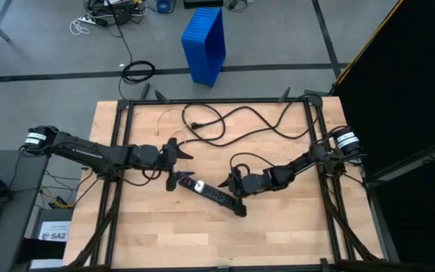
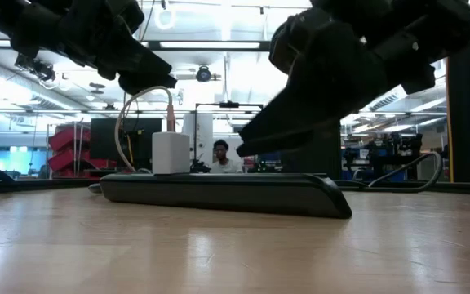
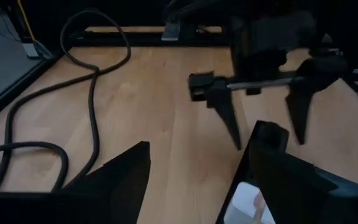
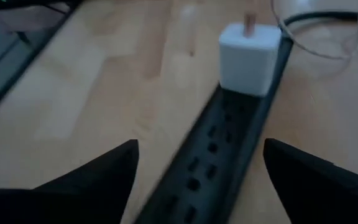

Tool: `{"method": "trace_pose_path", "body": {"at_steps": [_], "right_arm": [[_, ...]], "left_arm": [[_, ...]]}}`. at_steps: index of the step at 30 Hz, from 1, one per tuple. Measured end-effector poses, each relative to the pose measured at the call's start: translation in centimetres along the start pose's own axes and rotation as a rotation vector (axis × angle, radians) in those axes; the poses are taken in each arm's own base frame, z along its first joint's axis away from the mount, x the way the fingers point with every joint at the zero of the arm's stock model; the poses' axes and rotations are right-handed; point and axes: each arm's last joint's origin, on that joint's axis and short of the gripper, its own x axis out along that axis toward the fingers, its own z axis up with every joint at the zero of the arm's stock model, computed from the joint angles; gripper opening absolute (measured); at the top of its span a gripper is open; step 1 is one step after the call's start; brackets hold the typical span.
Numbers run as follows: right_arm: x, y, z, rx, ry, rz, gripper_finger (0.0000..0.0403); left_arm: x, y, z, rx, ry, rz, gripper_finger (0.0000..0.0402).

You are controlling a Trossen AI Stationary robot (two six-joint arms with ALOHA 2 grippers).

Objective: Insert USB
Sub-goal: Remove the white charger adapter from the black outlet extension

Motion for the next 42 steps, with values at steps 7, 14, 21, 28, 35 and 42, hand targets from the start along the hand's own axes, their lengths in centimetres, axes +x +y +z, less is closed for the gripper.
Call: {"method": "trace_pose_path", "body": {"at_steps": [7,14,21,28,35,42], "right_arm": [[2.5,0.4,-1.1,-0.051,0.167,-0.103,0.0372],[2.7,-0.5,-1.5,-0.034,0.281,-0.152,0.0329],[1.6,-1.9,-1.4,-0.105,0.409,-0.182,0.0247],[0.9,-4.2,-1.2,-0.154,0.506,-0.133,0.0199],[0.5,-7.9,-1.8,-0.100,0.460,-0.066,0.0212],[-0.4,-10.2,-3.2,-0.055,0.352,-0.047,0.0201]], "left_arm": [[0.6,0.0,0.2,-0.008,-0.042,0.047,0.0300],[0.6,0.0,0.3,-0.012,-0.061,0.045,0.0303],[0.6,-0.1,0.8,-0.017,-0.105,0.039,0.0302],[0.7,-0.1,0.7,-0.017,-0.099,0.034,0.0302],[1.1,-0.2,0.4,-0.017,-0.084,0.034,0.0302],[1.2,-0.2,0.5,-0.043,-0.105,0.031,0.0302]]}}
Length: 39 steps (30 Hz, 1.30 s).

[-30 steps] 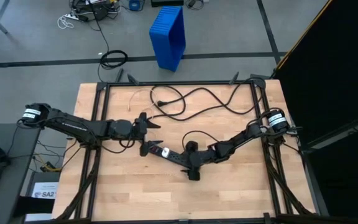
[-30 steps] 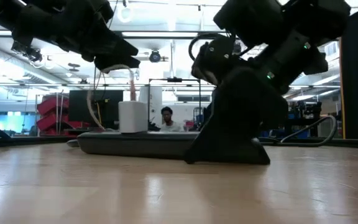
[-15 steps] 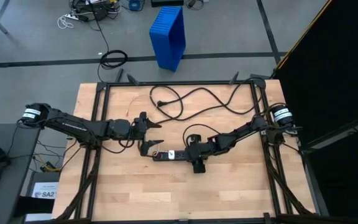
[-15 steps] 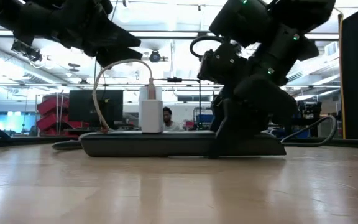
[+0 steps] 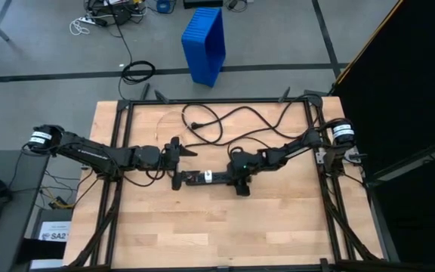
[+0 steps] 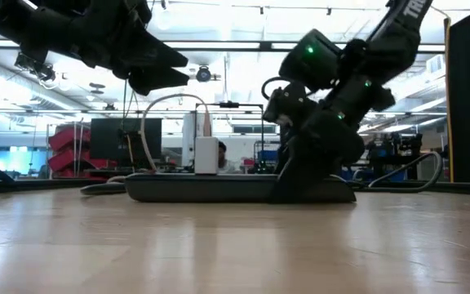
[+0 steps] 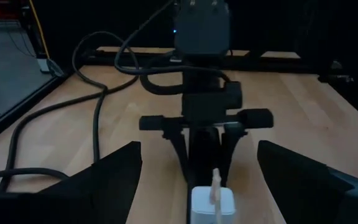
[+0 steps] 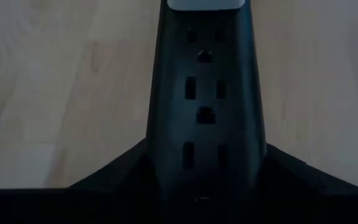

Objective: Insert USB
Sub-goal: Remove the white charger adapter from the black outlet extension

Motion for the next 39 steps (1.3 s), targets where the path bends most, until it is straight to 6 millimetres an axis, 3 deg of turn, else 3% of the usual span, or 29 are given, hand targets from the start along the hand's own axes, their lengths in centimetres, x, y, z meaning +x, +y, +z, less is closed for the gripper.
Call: {"method": "trace_pose_path", "body": {"at_steps": [9,19,25,29,34,39], "right_arm": [[-1.4,-1.4,-2.6,0.035,-0.100,-0.042,0.0220],[-1.8,-1.9,-2.9,0.045,-0.171,-0.049,0.0204],[-1.8,-1.9,-2.9,0.045,-0.177,-0.056,0.0228],[-1.8,-1.9,-2.9,0.044,-0.185,-0.057,0.0222],[-1.8,-1.9,-2.8,0.042,-0.191,-0.057,0.0206],[-1.8,-1.9,-2.8,0.038,-0.194,-0.057,0.0217]], "left_arm": [[0.3,-0.1,-0.1,-0.011,-0.013,-0.002,0.0302],[2.0,-0.5,-1.3,-0.007,-0.010,-0.033,0.0302],[1.4,-2.8,-0.2,0.033,-0.126,-0.191,0.0302],[0.9,-4.3,-0.3,0.072,-0.134,-0.216,0.0302],[1.6,-4.5,-2.7,0.034,0.027,-0.089,0.0302],[3.4,-4.0,-5.4,0.019,0.120,-0.007,0.0292]]}}
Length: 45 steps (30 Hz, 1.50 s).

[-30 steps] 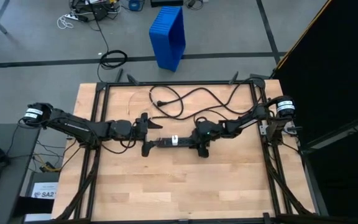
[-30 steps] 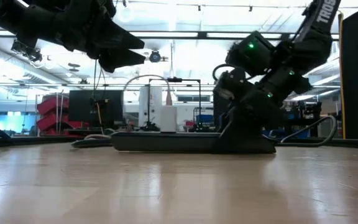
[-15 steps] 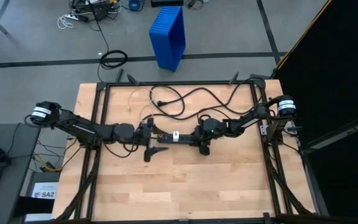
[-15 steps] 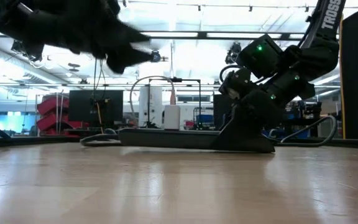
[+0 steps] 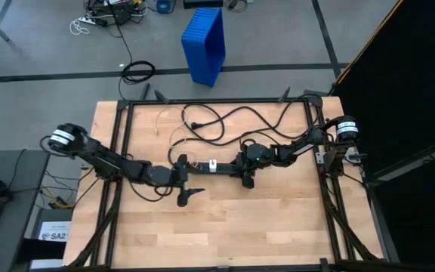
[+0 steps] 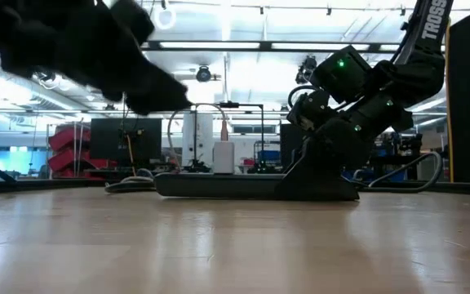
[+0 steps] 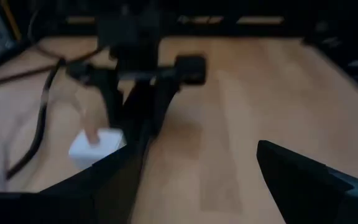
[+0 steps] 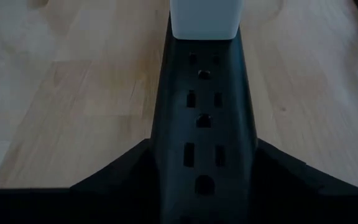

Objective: Insert USB
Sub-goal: Remove the white charger adapter from the black outlet extension

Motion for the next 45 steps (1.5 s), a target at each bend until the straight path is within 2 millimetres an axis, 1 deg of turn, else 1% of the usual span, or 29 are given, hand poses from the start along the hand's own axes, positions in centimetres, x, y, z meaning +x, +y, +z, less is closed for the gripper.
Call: {"method": "trace_pose_path", "body": {"at_steps": [5,8,11,16,20,24,28,32,35,37,41,45], "right_arm": [[0.0,0.0,0.0,0.000,-0.002,0.001,0.0214],[0.0,0.0,0.0,-0.001,-0.002,0.003,0.0205],[0.0,0.1,0.0,-0.003,-0.003,0.014,0.0205],[0.0,0.2,0.1,-0.007,-0.004,0.030,0.0213],[0.0,0.3,0.1,-0.016,-0.004,0.033,0.0207],[0.0,0.5,0.1,-0.021,-0.009,0.038,0.0204],[0.0,0.6,0.2,-0.024,-0.014,0.040,0.0212],[0.1,0.7,0.1,-0.025,-0.012,0.048,0.0210],[0.1,0.7,0.2,-0.029,-0.012,0.049,0.0204],[0.1,0.7,0.2,-0.030,-0.012,0.049,0.0203],[0.1,0.7,0.1,-0.033,-0.011,0.046,0.0208],[0.1,0.6,0.0,-0.037,0.003,0.020,0.0204]], "left_arm": [[1.8,1.3,-1.5,-0.015,0.006,0.071,0.0261],[2.4,2.5,-1.7,-0.034,-0.008,0.125,0.0246],[2.8,3.5,-1.8,-0.054,-0.011,0.144,0.0238],[3.1,4.3,-1.4,-0.059,-0.020,0.100,0.0241],[3.8,4.6,-0.7,-0.039,-0.035,0.083,0.0250],[5.1,5.2,-1.2,-0.022,0.001,0.101,0.0258],[6.1,5.6,-1.9,-0.028,0.032,0.100,0.0261],[6.4,5.6,-1.8,-0.013,0.028,0.083,0.0257],[6.4,5.5,-1.7,0.005,0.022,0.072,0.0243],[6.4,5.5,-1.8,0.006,0.024,0.067,0.0225],[6.4,5.5,-1.7,0.017,0.025,0.057,0.0160],[6.3,5.5,-1.6,0.026,0.011,0.059,0.0155]]}}
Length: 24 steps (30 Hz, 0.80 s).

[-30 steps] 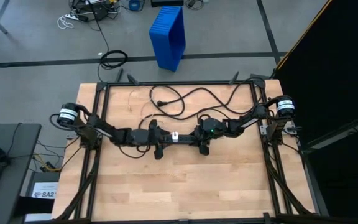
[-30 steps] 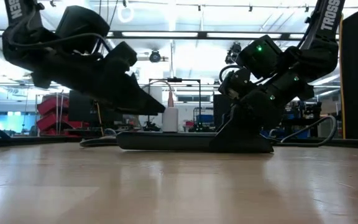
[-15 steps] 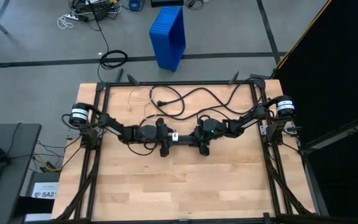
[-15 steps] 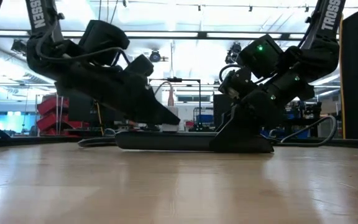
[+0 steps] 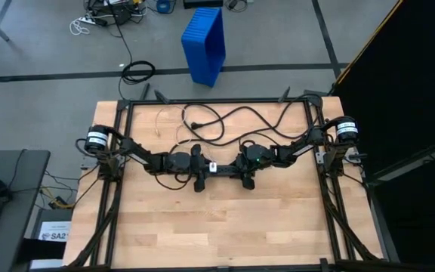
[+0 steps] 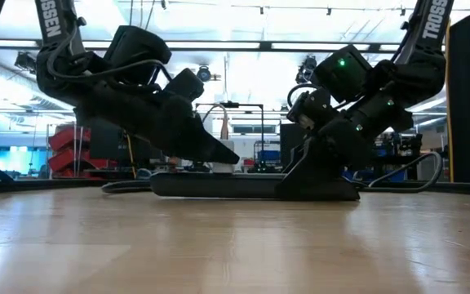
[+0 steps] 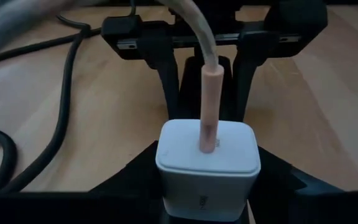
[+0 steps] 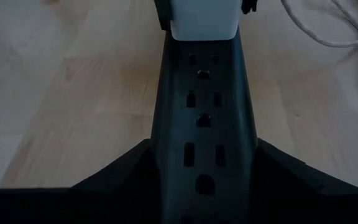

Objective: Insert USB
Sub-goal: Remove the white charger adapter from the black outlet extension

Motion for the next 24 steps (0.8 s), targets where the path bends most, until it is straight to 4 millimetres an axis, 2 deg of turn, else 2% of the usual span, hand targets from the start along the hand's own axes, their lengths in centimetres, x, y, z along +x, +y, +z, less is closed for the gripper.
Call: {"method": "trace_pose_path", "body": {"at_steps": [12,17,20,24], "right_arm": [[-0.05,-0.31,-0.16,0.026,0.023,-0.044,0.0202],[-0.06,-0.32,-0.17,0.028,0.023,-0.046,0.0204],[-0.04,-0.33,-0.20,0.029,0.026,-0.046,0.0202],[-0.04,-0.33,-0.20,0.029,0.026,-0.046,0.0202]], "left_arm": [[-0.07,0.18,0.45,-0.003,-0.062,0.043,0.0155],[-0.06,0.18,0.40,-0.005,-0.057,0.044,0.0155],[0.23,0.15,0.32,-0.024,0.011,0.047,0.0155],[0.09,-0.08,0.40,-0.043,-0.008,0.045,0.0155]]}}
